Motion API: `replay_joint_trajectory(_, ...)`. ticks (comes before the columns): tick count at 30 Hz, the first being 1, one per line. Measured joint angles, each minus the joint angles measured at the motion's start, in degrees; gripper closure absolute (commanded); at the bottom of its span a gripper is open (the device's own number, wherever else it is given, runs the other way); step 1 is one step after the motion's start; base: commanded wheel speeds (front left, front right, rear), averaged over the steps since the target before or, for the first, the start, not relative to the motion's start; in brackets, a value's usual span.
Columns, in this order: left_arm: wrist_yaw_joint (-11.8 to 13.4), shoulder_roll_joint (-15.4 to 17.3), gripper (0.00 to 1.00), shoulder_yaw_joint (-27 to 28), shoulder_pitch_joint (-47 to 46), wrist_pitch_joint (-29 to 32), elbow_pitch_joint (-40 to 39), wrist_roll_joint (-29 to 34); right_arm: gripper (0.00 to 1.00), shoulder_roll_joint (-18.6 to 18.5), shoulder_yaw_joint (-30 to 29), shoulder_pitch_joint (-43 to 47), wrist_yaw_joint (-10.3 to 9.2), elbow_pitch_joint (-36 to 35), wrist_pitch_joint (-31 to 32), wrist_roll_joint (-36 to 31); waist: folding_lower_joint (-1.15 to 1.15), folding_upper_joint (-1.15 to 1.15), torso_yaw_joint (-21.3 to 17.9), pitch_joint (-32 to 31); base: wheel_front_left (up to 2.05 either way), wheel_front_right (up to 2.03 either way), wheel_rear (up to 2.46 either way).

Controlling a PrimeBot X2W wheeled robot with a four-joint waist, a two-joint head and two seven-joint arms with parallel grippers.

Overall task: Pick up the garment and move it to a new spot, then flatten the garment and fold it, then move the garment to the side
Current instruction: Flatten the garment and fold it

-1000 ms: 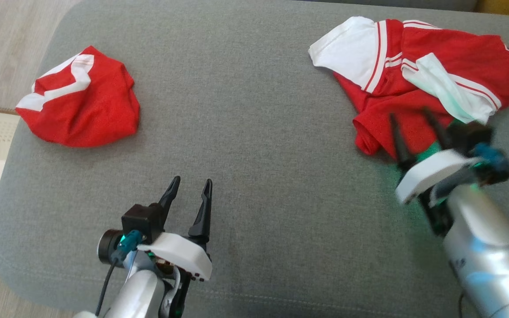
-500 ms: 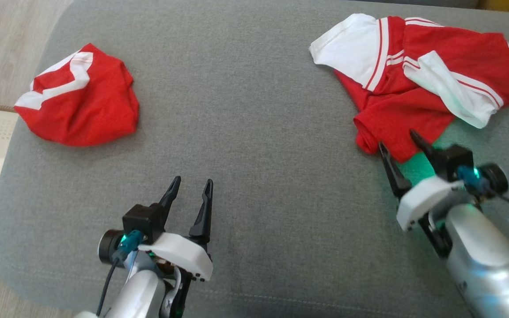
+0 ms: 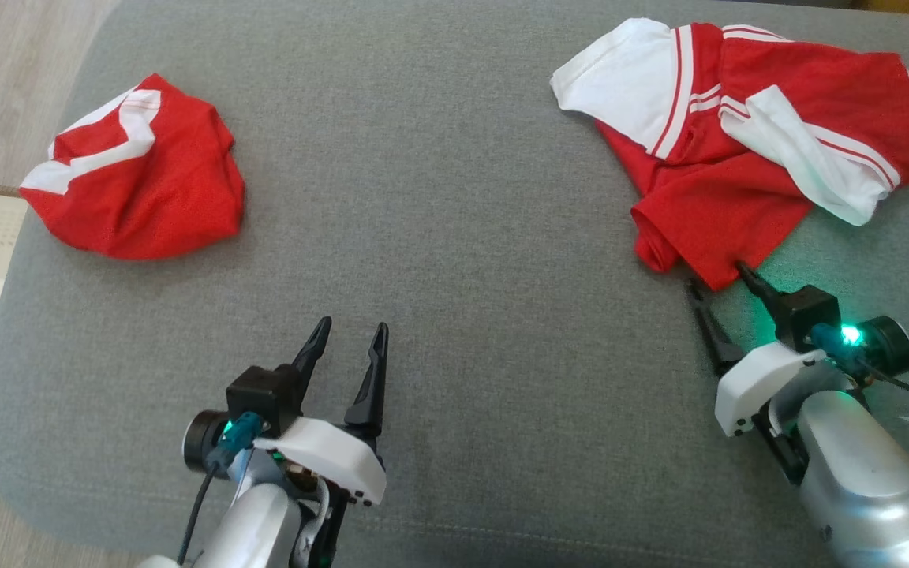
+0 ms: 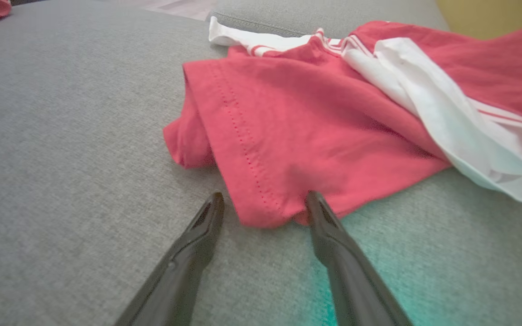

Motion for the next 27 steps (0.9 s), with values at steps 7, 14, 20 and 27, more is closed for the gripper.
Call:
replay_joint_trajectory(7, -0.07, 0.0, 0.0, 0.09, 0.0, 0.0, 0.13, 0.0, 1.0, 0.94, -3.69, -0.4, 0.0, -0.43, 0.0, -1.09, 0.0, 0.0, 0.46, -0.39, 0.0, 0.0, 0.0)
replay_joint_trajectory(14, -0.18, 0.0, 0.0, 0.16, 0.05, 0.0, 0.66, 0.01, 1.0, 0.88, -8.2, -5.33, 0.01, -13.39, -0.04, 4.07, 0.0, 0.0, -0.4, -2.13, 0.0, 0.0, 0.0)
replay_joint_trajectory(20, -0.34, 0.0, 0.0, 0.02, 0.09, 0.0, 1.1, 0.01, 1.0, -3.38, -12.69, -13.96, 0.01, -19.76, -0.05, 5.91, 0.0, 0.0, -0.72, -3.56, 0.0, 0.0, 0.0)
replay_joint_trajectory(27, -0.54, 0.0, 0.0, -0.53, 0.14, 0.0, 1.44, -0.47, 1.0, -1.55, -10.91, -21.74, 0.01, -21.9, 2.12, 5.76, 0.0, 0.0, 1.33, -3.75, 0.0, 0.0, 0.0)
